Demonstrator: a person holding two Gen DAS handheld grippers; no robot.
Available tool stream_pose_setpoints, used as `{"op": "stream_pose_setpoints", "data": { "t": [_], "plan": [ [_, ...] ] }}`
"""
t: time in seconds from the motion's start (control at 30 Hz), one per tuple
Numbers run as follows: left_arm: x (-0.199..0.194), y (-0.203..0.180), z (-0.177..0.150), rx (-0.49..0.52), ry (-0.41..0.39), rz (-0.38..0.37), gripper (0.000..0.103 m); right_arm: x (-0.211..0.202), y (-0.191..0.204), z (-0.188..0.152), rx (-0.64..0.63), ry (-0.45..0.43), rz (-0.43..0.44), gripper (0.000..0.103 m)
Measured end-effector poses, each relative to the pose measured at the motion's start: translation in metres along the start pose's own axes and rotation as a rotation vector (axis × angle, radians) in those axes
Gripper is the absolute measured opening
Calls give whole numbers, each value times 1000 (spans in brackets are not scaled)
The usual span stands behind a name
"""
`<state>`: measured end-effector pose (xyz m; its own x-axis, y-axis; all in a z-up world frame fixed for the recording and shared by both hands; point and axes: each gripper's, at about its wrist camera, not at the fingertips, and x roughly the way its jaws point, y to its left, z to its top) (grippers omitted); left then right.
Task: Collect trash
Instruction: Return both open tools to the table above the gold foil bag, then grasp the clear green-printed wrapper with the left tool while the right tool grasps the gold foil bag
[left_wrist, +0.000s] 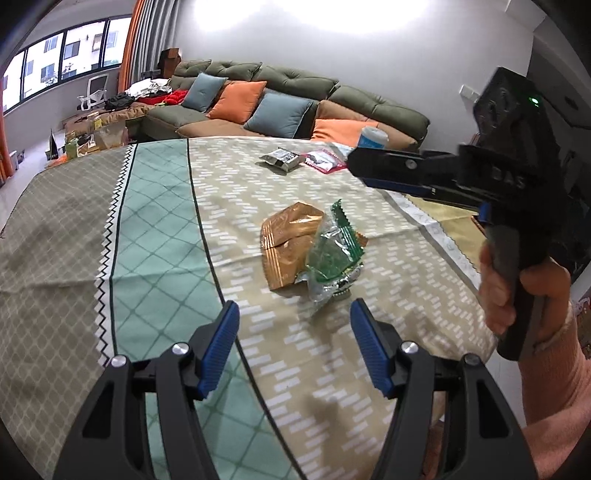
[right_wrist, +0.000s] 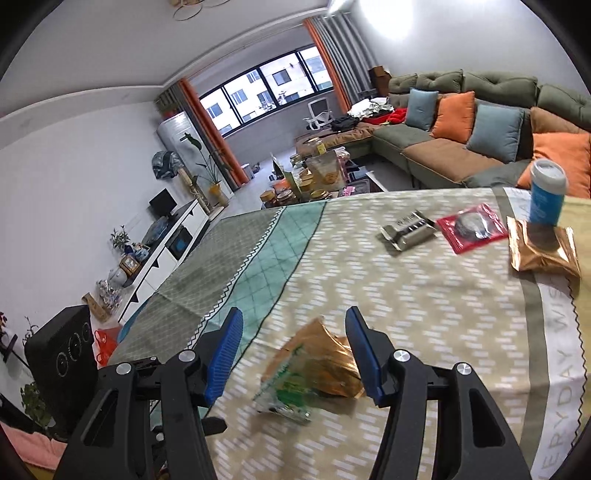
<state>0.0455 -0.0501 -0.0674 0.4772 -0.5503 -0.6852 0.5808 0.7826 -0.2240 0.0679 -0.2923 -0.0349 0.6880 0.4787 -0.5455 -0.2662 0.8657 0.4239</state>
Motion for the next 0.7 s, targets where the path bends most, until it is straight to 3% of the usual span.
{"op": "stream_pose_setpoints", "data": {
  "t": [0.3, 0.7],
  "plan": [
    [2, -6, 11, 7, 5, 19, 64, -5, -16, -8, 29, 2, -1, 59],
    [5, -15, 20, 23, -12, -20, 62, -5, -29, -8, 62, 0, -9, 59]
  ]
}}
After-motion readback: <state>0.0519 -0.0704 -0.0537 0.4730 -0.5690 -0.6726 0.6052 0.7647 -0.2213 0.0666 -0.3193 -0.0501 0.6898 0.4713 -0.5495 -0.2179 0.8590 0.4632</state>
